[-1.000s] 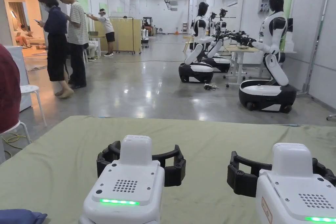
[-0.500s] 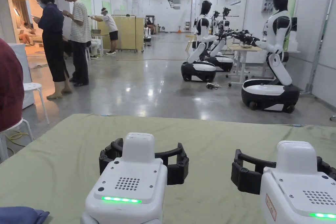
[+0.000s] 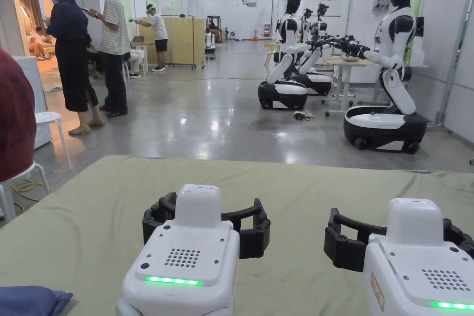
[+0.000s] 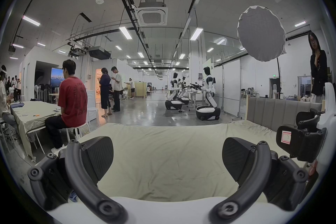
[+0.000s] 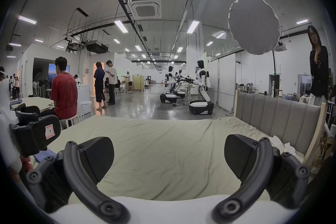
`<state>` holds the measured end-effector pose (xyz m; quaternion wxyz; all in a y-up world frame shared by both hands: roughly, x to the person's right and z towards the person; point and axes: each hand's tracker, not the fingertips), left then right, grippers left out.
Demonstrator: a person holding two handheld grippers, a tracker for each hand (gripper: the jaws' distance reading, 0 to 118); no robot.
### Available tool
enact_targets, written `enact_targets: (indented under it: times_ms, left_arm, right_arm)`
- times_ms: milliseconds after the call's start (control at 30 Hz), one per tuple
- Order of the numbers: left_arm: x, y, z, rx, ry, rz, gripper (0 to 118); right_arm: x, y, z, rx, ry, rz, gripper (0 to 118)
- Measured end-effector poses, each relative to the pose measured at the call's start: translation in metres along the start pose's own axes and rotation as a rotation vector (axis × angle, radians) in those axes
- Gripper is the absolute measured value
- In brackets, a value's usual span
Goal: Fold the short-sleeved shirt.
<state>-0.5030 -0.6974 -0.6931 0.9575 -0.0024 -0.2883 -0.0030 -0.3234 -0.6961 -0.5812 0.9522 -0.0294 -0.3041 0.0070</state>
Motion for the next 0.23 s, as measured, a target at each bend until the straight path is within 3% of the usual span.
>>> enact_targets:
  times_ms: [67, 133, 200, 233]
  left_arm:
    - [-0.0003, -0.0002, 0.0003, -0.003, -0.003, 0.003, 116]
    - [-0.0011, -0.0004, 0.0007, -0.004, -0.003, 0.003, 116]
    - [-0.0014, -0.0002, 0.0009, -0.004, -0.002, 0.003, 116]
    - [-0.0017, -0.0001, 0.0011, -0.004, -0.002, 0.004, 116]
  right_arm:
    - [-0.0028, -0.0021, -0.0007, 0.041, -0.059, 0.017, 118]
    - [-0.0010, -0.0026, -0.0027, 0.018, -0.020, 0.013, 118]
    - [0.0006, -0.0006, -0.0087, -0.050, -0.051, -0.031, 118]
    - [0.0052, -0.0013, -0.0065, -0.047, 0.001, -0.070, 118]
